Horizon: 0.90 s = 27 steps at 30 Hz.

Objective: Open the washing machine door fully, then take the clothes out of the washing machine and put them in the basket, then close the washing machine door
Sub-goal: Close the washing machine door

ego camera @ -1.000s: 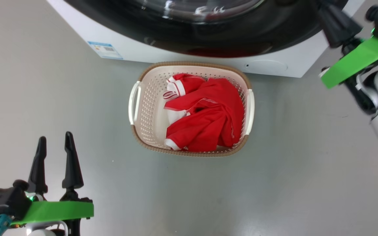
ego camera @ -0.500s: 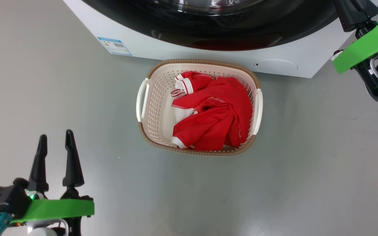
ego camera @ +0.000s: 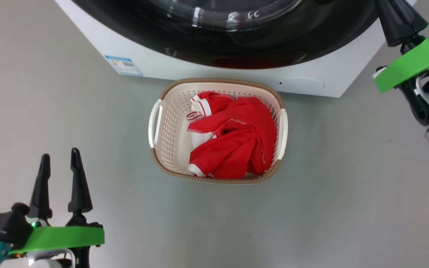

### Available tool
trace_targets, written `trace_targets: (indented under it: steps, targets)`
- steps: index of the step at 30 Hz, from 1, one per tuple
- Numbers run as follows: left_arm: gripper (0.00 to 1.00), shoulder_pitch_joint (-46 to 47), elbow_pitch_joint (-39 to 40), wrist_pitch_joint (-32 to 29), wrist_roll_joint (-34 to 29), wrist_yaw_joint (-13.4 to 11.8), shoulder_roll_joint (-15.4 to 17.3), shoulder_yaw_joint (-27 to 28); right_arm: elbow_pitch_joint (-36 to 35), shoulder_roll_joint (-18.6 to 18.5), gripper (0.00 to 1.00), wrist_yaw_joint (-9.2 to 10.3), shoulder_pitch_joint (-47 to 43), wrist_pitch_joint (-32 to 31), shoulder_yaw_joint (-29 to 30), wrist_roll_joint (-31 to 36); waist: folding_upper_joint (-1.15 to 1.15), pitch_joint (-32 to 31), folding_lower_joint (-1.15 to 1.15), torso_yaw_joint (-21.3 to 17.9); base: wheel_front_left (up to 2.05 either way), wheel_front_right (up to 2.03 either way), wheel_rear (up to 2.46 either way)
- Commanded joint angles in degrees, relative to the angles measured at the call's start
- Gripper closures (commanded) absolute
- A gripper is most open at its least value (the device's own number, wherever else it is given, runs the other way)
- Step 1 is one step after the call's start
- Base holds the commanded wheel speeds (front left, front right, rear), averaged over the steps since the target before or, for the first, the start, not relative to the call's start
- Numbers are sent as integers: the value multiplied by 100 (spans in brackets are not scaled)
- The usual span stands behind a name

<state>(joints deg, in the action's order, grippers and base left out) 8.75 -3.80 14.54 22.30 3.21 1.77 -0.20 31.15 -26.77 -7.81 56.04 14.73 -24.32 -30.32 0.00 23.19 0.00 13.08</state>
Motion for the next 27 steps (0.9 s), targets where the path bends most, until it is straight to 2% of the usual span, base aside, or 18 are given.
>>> trace_targets:
  steps: [1, 18, 27]
  targets:
    - [0, -7, 105, 46, -77, -15, 110, 232, -198, 99, 0, 32, -253, 27, 9, 100, 0, -126, 0, -89, 0, 0, 0]
    - [0, -285, 89, 46, -282, 40, 110, 368, -858, 526, 0, 32, -1607, 27, 231, 199, 0, -945, 0, -571, 0, 0, 0]
    - [0, -410, 80, 46, -407, 66, 110, 440, -1253, 823, 0, 32, -2329, 27, 727, 363, 0, -1298, 0, -860, 0, 0, 0]
